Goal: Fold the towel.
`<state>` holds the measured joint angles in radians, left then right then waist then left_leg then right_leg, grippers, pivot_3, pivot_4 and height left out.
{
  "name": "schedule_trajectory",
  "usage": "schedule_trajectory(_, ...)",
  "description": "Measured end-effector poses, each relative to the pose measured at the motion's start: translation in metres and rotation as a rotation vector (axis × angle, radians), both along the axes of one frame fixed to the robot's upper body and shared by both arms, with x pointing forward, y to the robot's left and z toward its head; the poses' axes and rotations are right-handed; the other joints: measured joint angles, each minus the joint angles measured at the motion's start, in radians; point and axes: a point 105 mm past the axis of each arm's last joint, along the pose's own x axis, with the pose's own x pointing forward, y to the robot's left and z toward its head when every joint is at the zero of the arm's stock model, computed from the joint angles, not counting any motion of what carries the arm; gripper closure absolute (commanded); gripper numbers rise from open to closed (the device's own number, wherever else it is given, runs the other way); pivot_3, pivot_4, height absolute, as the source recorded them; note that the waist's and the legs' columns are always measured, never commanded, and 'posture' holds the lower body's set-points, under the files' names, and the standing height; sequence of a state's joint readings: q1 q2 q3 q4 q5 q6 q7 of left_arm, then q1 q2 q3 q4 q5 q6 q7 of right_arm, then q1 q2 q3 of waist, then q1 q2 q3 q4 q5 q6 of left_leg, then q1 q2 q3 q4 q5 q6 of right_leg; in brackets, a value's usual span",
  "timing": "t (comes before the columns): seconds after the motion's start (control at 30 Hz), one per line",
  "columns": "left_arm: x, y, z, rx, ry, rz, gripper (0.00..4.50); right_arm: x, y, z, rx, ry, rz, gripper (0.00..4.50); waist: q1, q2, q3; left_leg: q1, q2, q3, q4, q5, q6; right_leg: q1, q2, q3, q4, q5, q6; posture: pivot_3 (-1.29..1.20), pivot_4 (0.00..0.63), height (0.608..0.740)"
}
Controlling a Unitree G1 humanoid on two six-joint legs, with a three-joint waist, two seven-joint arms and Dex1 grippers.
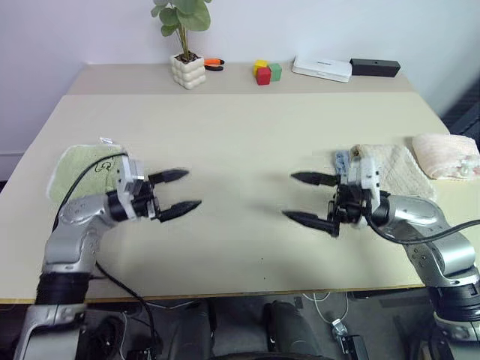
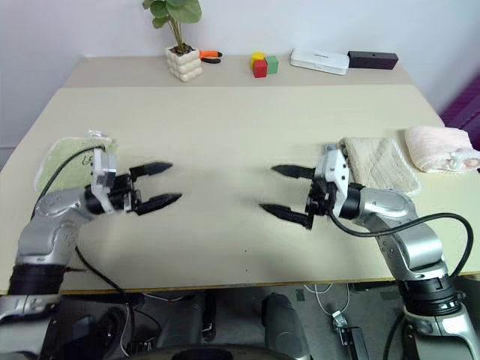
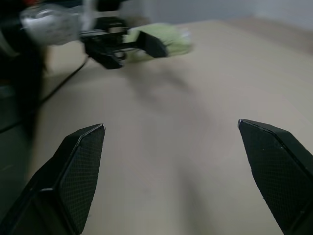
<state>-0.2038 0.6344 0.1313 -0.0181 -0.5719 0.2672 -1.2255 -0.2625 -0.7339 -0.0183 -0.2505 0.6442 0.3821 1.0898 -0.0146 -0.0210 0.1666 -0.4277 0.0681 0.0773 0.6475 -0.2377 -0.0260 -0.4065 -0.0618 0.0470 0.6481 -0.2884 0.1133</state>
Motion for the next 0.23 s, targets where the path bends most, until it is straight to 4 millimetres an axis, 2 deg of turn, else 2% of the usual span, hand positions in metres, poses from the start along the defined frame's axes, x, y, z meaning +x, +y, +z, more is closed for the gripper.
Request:
schedule_trajectory(0.1,-0.0021,0.0009,-0.0025,0.001,0.004,0.022,0.0,0.0086,-0.0047,0.0009,0.006,0.039,-0.022,0.05,0.008,0.0,0.0,0.001,0.0,-0.001,0.001,0.0,0.0,0.001,0.0,0.0,0.0,-0.001,-0.002,0.0,0.15,0.735)
schedule_trajectory(0.23,0.0003,-0.0011,-0.0008,-0.02,-0.005,0.052,0.0,0.0079,-0.0041,-0.0008,-0.001,0.028,-0.016,0.05,0.009,0.0,0.0,0.0,-0.001,0.001,0.001,0.0,0.0,0.001,-0.001,0.0,-0.001,-0.001,-0.002,0.0,0.15,0.735)
